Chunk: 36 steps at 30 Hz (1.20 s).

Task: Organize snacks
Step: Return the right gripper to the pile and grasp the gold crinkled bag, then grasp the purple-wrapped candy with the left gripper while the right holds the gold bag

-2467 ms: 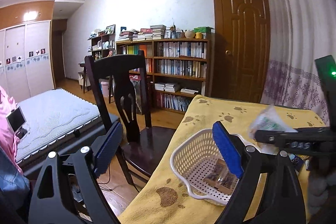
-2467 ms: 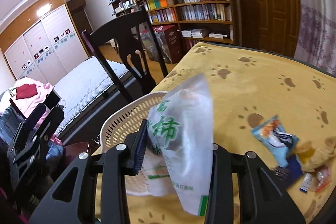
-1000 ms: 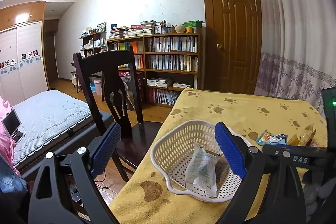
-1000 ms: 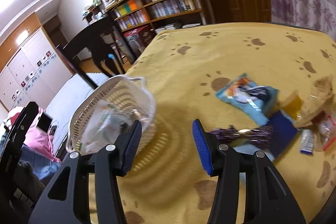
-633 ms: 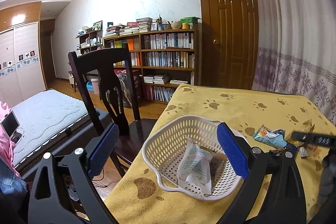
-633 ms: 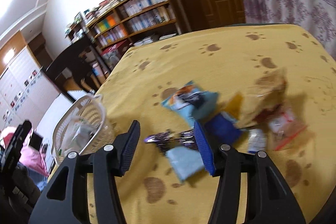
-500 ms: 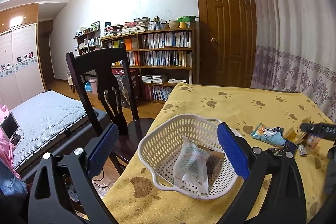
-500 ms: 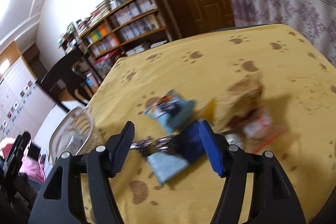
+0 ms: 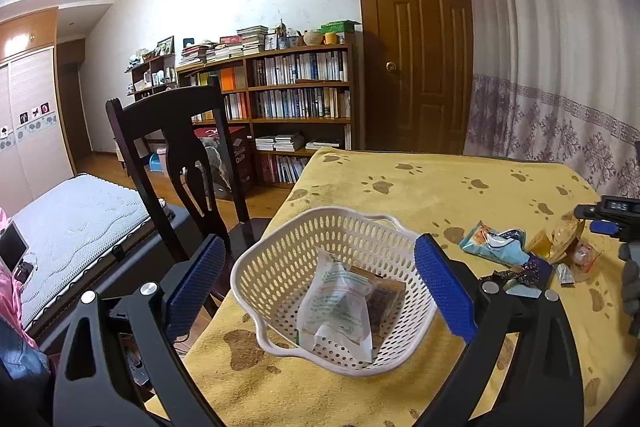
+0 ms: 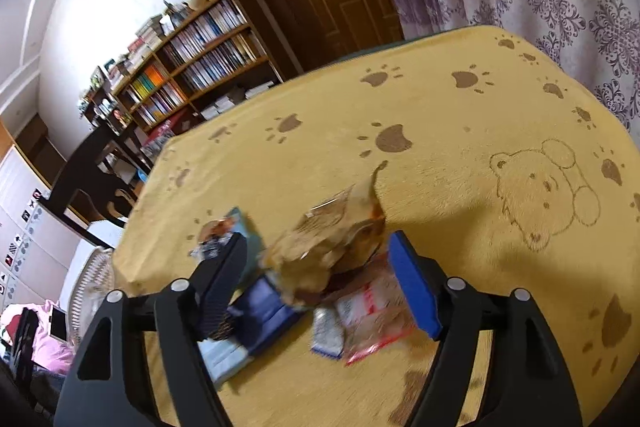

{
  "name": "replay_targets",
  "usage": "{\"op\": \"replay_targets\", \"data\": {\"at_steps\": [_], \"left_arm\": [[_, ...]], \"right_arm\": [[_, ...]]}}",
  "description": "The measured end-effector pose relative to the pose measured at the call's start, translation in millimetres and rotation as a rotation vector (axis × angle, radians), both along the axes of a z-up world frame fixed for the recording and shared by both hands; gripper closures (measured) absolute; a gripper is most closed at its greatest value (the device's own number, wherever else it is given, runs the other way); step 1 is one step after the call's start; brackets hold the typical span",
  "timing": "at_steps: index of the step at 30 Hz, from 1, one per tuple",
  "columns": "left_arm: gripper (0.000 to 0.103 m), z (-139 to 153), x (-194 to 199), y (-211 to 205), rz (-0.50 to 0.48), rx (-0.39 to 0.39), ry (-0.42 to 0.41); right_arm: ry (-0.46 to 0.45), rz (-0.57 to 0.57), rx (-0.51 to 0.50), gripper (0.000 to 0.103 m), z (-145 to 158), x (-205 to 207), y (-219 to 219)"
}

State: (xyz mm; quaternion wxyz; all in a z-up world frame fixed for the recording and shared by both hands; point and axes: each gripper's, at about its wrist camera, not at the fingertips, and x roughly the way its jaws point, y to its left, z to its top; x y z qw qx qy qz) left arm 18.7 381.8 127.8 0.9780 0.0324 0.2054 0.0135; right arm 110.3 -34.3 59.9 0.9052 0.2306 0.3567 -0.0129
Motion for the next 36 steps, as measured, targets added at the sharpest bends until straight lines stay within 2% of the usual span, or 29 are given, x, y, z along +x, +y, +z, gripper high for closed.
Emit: {"op": "replay_targets", "data": {"at_steps": [11, 16, 18, 22, 36], "left_arm": [[0.006, -2, 4, 1, -0.002, -0.004, 0.016], [0.006, -2, 5, -4, -0.013, 0.003, 0.018], [0.006, -1, 5, -9, -0.020, 0.011, 0.016], [0.006, 0, 6, -20, -0.038, 0.027, 0.018], [0.006, 3, 8, -83, -0.168, 0.094, 0.041]], "right_arm": [[0.079, 0.034, -0.019, 0.023, -23, 38, 4], [0.094, 0.071, -0.086, 0.023, -30, 46, 16], [0.082, 0.084, -0.096, 0.030, -29, 44, 19], [0.074, 0.087, -0.074, 0.037, -28, 36, 15], [-0.057, 0.060, 0.116, 0.037, -3, -25, -34]]}}
